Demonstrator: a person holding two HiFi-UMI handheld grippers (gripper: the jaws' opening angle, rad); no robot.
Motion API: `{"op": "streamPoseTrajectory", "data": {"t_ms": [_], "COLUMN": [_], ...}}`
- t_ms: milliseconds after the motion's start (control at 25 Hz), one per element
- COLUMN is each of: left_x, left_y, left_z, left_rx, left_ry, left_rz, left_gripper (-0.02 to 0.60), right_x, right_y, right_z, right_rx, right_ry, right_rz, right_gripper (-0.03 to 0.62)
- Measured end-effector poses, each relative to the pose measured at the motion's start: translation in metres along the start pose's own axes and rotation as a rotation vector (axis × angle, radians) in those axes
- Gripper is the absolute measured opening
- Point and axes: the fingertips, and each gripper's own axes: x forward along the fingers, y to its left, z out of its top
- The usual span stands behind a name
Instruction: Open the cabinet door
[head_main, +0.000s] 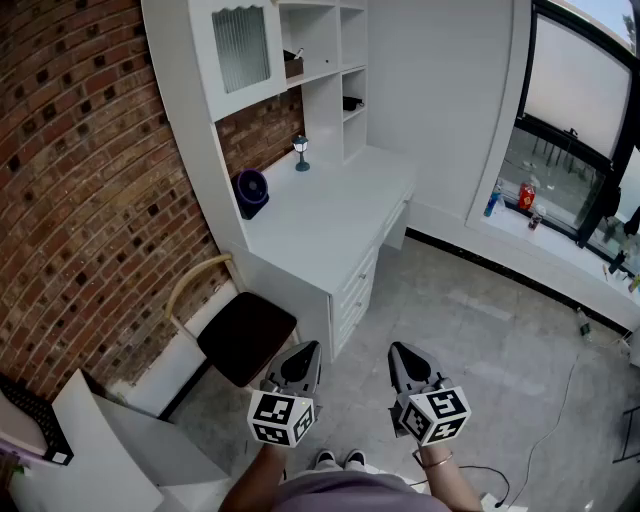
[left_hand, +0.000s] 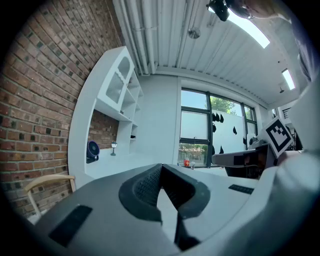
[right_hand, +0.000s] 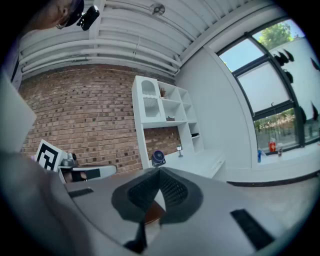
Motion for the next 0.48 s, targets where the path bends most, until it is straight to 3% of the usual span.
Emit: {"op": "streamPoseTrajectory", "data": {"t_ms": [240, 480], "left_x": [-0.001, 0.007], "left_y": [-0.006, -0.017], "left_z": [0.002, -0.001], "left_rx": [-0.041, -0.04], "left_ry": [-0.04, -0.027], "left_rz": [-0.019, -0.011], "left_gripper": [-0.001, 0.0], "right_x": [-0.006, -0.014], "right_y": [-0.004, -0.015], "right_z": [-0.004, -0.003], "right_rx": [0.006, 0.003], "right_ry": [0.006, -0.005], "right_rz": [-0.002, 0.006], "right_gripper": [0.001, 0.002]}}
